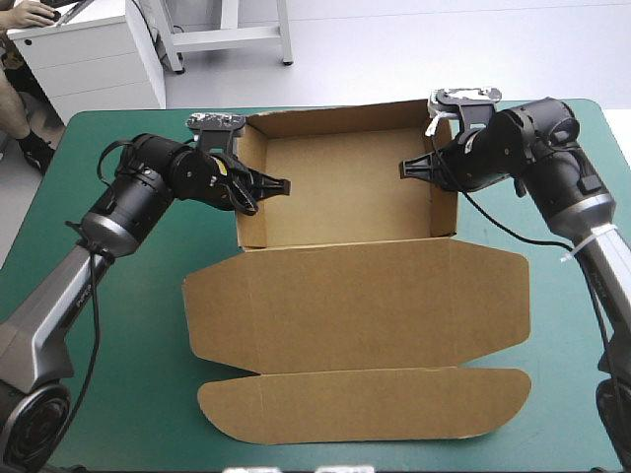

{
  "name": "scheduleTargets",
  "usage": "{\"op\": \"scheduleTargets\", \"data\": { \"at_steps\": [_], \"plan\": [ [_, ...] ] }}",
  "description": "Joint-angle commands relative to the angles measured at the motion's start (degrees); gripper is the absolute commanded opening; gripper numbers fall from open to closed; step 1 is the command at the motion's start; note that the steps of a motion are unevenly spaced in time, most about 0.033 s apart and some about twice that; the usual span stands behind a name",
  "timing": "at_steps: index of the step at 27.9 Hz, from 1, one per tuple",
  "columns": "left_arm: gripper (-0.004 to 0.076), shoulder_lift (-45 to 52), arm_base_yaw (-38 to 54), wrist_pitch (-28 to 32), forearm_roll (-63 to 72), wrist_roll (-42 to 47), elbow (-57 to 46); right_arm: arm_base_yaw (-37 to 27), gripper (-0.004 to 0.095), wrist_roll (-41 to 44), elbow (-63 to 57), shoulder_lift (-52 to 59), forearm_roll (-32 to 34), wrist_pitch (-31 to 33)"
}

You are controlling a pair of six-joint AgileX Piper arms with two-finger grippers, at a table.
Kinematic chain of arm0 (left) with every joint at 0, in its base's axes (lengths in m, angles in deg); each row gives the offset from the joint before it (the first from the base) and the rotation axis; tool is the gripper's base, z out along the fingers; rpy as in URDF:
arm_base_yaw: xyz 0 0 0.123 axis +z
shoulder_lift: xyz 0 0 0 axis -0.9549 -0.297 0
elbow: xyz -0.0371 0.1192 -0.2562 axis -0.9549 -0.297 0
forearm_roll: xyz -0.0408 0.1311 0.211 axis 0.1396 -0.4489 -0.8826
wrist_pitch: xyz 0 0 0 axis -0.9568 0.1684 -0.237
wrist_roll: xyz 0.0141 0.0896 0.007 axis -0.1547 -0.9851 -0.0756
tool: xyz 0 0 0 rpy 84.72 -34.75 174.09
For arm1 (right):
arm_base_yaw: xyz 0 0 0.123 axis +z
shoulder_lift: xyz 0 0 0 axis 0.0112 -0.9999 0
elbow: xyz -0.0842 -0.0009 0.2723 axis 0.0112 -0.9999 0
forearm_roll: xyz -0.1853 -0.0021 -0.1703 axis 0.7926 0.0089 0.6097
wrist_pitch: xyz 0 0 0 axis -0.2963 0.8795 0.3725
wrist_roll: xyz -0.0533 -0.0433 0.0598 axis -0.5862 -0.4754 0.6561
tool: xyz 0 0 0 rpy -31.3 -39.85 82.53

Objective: Fold the box

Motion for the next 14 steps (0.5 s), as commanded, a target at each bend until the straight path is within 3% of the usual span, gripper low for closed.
{"op": "scheduleTargets", "data": {
  "at_steps": [1,14],
  "plan": [
    [-0.0010,-0.82,-0.21,-0.14,-1.77,-1.53,2.05,-0.26,-0.0014,-0.35,1.50,0.67,0.68,2.82],
    [-0.0010,-14.71,-0.08,-7.15,-1.79,0.69,8.82,-0.26,-0.0014,-2.46,-2.98,-11.65,-1.27,2.92]
  ]
}}
